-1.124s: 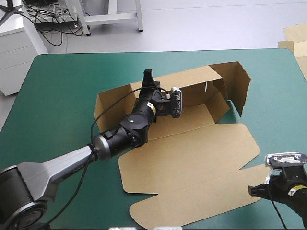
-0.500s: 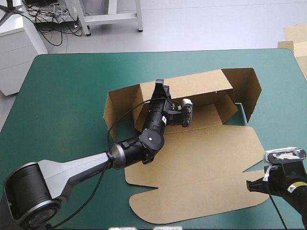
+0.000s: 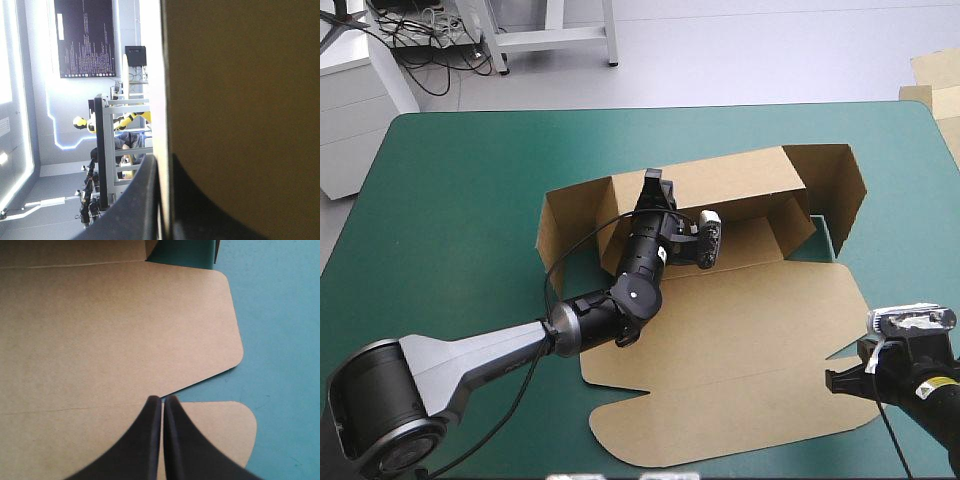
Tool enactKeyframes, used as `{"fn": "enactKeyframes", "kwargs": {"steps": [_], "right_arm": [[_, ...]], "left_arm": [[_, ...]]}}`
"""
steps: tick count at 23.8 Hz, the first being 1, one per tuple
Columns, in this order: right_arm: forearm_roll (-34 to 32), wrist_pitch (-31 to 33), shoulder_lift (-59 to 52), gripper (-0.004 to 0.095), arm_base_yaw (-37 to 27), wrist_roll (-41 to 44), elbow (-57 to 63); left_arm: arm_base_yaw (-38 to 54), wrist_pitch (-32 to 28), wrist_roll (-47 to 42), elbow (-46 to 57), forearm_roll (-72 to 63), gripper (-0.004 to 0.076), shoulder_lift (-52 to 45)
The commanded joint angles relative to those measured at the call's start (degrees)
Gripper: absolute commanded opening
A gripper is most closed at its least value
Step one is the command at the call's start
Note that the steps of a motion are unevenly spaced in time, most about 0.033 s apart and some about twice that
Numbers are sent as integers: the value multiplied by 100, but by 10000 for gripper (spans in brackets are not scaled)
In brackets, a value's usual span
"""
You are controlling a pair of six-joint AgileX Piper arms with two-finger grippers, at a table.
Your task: Fold the box
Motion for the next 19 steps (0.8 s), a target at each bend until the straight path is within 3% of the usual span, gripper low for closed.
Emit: {"fn": "enactKeyframes", "kwargs": {"steps": [1,9,11,19], "right_arm": [[355,-335,50,119,-48,-51,-144],[573,-346,50,631,-48,-159,-142],[583,-346,50,680,-48,-171,-142],[730,-223,50,670,-48,-136,-142]], "left_arm": [[-44,-26,-86,-86,16,-10,-247],[-44,-26,-86,-86,65,-10,-247],[-44,-26,-86,-86,74,-10,-247],[-44,-26,-86,-86,74,-10,-247]]}}
